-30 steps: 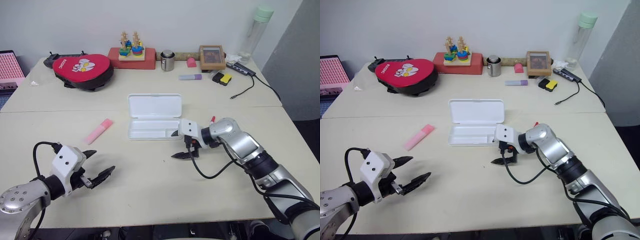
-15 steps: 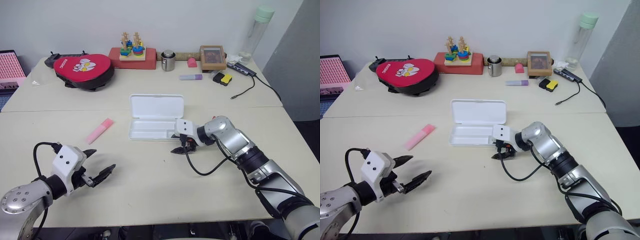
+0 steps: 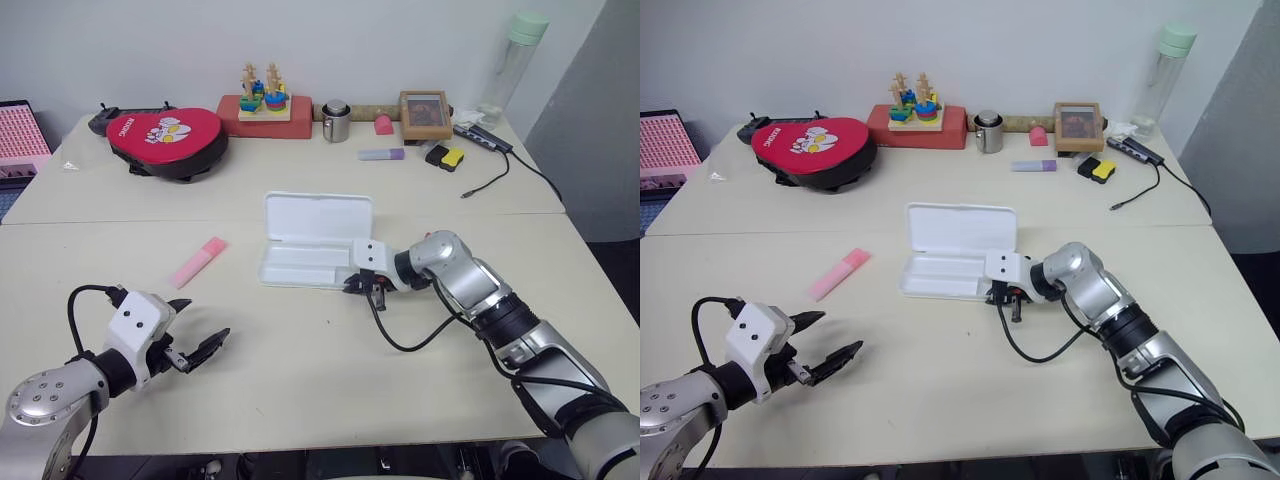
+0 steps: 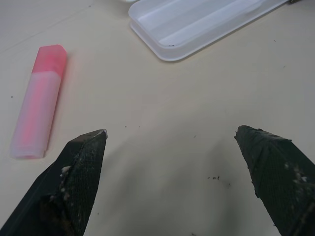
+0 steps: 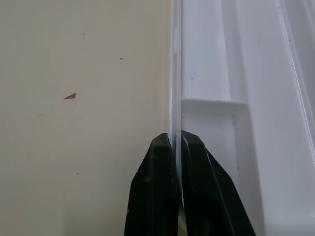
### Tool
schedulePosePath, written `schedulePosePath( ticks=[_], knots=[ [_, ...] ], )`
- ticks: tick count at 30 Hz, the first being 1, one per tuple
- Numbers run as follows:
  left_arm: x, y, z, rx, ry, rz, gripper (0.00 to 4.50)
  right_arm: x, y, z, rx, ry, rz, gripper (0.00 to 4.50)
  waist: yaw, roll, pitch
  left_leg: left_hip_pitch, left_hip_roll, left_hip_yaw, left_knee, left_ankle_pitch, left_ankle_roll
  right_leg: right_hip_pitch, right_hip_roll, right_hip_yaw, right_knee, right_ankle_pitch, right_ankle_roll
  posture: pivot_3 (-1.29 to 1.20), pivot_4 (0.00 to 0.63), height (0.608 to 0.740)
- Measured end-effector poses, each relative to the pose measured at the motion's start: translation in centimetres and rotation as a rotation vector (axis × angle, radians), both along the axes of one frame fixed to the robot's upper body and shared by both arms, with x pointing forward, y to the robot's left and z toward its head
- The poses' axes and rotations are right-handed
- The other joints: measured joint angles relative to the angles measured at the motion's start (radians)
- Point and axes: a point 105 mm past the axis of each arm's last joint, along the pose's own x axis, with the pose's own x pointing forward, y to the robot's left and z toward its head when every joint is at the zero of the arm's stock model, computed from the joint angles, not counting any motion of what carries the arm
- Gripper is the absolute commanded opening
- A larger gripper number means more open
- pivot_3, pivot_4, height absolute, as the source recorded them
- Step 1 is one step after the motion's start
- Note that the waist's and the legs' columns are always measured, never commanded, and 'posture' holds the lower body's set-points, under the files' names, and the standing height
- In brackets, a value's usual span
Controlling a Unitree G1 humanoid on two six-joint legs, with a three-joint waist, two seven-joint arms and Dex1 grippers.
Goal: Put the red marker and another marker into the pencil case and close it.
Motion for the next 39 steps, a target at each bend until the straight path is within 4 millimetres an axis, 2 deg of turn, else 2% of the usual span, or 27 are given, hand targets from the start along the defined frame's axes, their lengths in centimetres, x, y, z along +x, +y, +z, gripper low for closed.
schedulePosePath(
  ticks=[4,9,11,19,23,29,31,32,33,39],
  knots=[
    [0.1,0.0,0.1,0.000,-0.003,-0.001,4.50,-1.0,-0.3,0.2,-0.003,0.014,0.020,0.01,0.000,0.000,0.000,0.000,0.000,0.000,0.000,0.000,0.000,0.000,0.000,0.000,0.000,0.000,0.000,0.00,0.150,0.740],
    [0.1,-0.1,0.0,-0.004,0.000,-0.008,4.50,-3.6,-0.5,2.0,0.068,0.046,0.136,0.01,0.001,0.000,0.000,0.000,0.000,0.000,0.000,0.000,0.000,0.000,0.000,0.000,0.000,-0.002,0.004,0.00,0.150,0.740],
    [0.2,-0.1,0.0,-0.004,0.003,-0.012,4.50,-4.0,-0.7,2.2,0.074,0.042,0.147,0.01,0.001,0.000,0.000,0.000,0.000,0.000,0.000,0.000,0.000,0.000,0.000,0.000,0.000,-0.002,0.004,0.00,0.150,0.740],
    [0.5,0.2,-0.2,-0.003,0.015,-0.020,4.50,-5.7,-2.5,1.4,0.053,0.036,0.144,0.01,0.002,0.000,0.000,0.000,0.000,0.000,0.000,0.000,0.000,0.000,0.000,0.000,0.000,-0.002,0.004,0.00,0.150,0.740],
    [0.7,0.2,0.0,0.001,0.012,-0.026,4.50,-6.5,-2.4,0.8,0.056,0.049,0.134,0.01,0.002,0.000,0.000,0.000,0.000,0.000,0.000,0.000,0.000,0.000,0.000,0.000,0.000,-0.002,0.004,0.00,0.150,0.740],
    [0.8,0.4,-0.1,0.011,0.021,-0.034,4.50,-6.3,-2.3,0.5,0.046,0.037,0.118,0.01,0.001,0.000,0.000,0.000,0.000,0.000,0.000,0.000,0.000,0.000,0.000,0.000,0.000,-0.002,0.004,0.00,0.150,0.740],
    [1.0,0.7,0.0,0.020,0.022,-0.032,4.50,-6.4,-2.4,-0.1,0.019,0.038,0.126,0.53,0.001,0.000,0.000,0.000,0.000,0.000,0.000,0.000,0.000,0.000,0.000,0.000,0.000,-0.002,0.004,0.00,0.150,0.740],
    [1.1,0.7,0.1,0.025,0.023,-0.037,4.50,-6.4,-2.3,-0.4,0.008,0.035,0.134,0.56,0.001,0.000,0.000,0.000,0.000,0.000,0.000,0.000,0.000,0.000,0.000,0.000,0.000,-0.002,0.004,0.00,0.150,0.740],
    [1.1,0.7,0.2,0.025,0.022,-0.043,4.50,-6.4,-2.3,-0.5,0.005,0.035,0.135,0.97,0.001,0.000,0.000,0.000,0.000,0.000,0.000,0.000,0.000,0.000,0.000,0.000,0.000,-0.002,0.004,0.00,0.150,0.740],
    [1.1,0.6,0.2,0.023,0.025,-0.051,4.50,-6.3,-2.3,-0.6,0.002,0.021,0.137,2.42,0.001,0.000,0.000,0.000,0.000,0.000,0.000,0.000,0.000,0.000,0.000,0.000,0.000,-0.002,0.004,0.00,0.150,0.740]
  ],
)
